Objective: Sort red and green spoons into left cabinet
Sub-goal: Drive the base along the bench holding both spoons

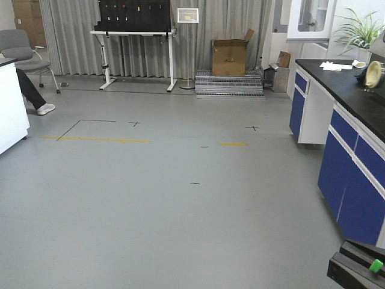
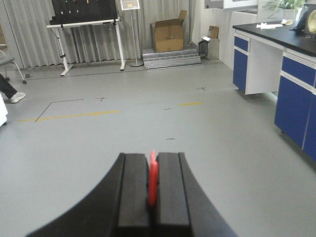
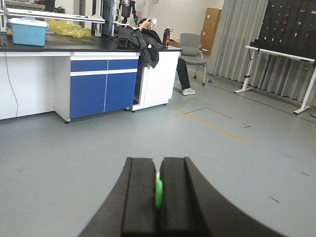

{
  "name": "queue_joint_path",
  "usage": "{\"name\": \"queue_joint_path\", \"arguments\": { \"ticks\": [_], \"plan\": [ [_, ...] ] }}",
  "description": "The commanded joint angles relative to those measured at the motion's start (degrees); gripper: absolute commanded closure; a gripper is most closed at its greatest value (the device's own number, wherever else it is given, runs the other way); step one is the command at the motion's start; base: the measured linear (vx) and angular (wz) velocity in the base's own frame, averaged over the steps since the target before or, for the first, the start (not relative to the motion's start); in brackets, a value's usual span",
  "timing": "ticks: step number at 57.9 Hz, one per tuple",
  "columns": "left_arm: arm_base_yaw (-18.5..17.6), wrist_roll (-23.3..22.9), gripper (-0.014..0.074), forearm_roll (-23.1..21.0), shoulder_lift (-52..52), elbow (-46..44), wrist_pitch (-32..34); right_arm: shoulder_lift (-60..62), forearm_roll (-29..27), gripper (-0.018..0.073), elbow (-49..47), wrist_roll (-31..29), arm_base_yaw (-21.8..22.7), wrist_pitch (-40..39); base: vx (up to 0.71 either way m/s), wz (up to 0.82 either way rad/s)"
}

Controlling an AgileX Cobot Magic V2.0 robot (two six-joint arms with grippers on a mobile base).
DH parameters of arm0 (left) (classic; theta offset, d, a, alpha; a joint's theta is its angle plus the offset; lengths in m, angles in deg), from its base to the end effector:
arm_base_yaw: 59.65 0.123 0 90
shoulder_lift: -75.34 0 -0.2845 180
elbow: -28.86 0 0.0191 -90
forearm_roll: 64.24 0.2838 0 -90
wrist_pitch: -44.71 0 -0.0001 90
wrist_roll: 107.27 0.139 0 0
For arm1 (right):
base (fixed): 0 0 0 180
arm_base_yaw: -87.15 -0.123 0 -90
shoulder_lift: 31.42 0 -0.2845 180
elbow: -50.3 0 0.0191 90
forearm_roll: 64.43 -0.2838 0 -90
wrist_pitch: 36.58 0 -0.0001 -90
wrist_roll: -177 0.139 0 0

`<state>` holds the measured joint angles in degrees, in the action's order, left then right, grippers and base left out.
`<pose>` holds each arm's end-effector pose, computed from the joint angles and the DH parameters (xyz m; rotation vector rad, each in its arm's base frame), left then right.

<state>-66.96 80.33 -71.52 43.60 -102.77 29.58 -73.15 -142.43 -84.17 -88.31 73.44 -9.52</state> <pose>0.1707 -0.0265 0.3277 0.1392 1.6556 -0.1167 0.1742 0.1063 0.3378 -0.6599 1.5023 0.4413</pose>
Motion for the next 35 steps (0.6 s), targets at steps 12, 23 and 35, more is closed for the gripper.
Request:
{"name": "queue_joint_path", "arguments": {
  "ticks": [12, 23, 35],
  "plan": [
    [-0.1, -0.4, 0.06, -0.5, -0.3, -1.6, 4.9, -0.1, -2.2, 0.0562, -1.4, 0.0, 0.0, -0.8, 0.45, 0.02],
    [-0.1, -0.4, 0.06, -0.5, -0.3, -1.6, 4.9, -0.1, -2.2, 0.0562, -1.4, 0.0, 0.0, -0.8, 0.48, -0.01],
    [-0.1, -0.4, 0.06, -0.5, -0.3, -1.6, 4.9, -0.1, -2.2, 0.0562, -1.4, -0.1, 0.0, -0.7, 0.52, 0.01]
  ]
}}
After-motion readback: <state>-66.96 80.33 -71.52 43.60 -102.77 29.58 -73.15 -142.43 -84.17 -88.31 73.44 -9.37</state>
